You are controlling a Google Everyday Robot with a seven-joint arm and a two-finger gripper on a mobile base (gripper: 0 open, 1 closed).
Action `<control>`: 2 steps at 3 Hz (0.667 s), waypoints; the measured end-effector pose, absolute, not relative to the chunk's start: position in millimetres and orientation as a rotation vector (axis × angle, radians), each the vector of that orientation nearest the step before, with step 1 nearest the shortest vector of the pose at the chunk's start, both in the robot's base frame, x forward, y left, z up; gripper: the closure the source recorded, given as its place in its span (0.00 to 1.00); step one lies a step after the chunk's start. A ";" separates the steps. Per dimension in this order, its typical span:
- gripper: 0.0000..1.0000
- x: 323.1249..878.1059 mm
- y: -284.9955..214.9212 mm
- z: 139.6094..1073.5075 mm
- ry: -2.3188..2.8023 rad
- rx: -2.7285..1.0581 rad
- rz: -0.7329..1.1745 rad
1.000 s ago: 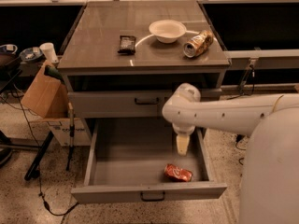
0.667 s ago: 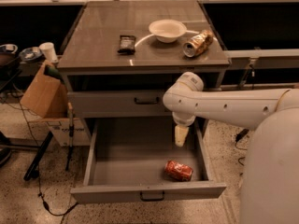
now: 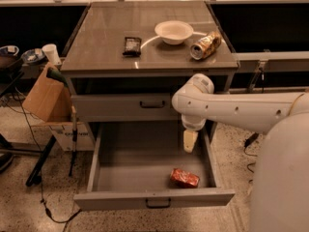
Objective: Place coke can into middle drawer
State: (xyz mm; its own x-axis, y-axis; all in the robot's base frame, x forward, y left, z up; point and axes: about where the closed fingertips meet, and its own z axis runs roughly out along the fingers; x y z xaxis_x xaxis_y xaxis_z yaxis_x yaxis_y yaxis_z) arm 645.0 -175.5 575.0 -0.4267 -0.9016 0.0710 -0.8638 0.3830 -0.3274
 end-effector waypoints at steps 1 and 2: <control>0.00 648.7 -191.1 586.8 2.570 -1.549 -0.403; 0.00 645.6 -190.7 588.2 2.572 -1.544 -0.392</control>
Offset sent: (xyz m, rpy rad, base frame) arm -0.0017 -0.0237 0.0488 0.2551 0.1034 -0.0784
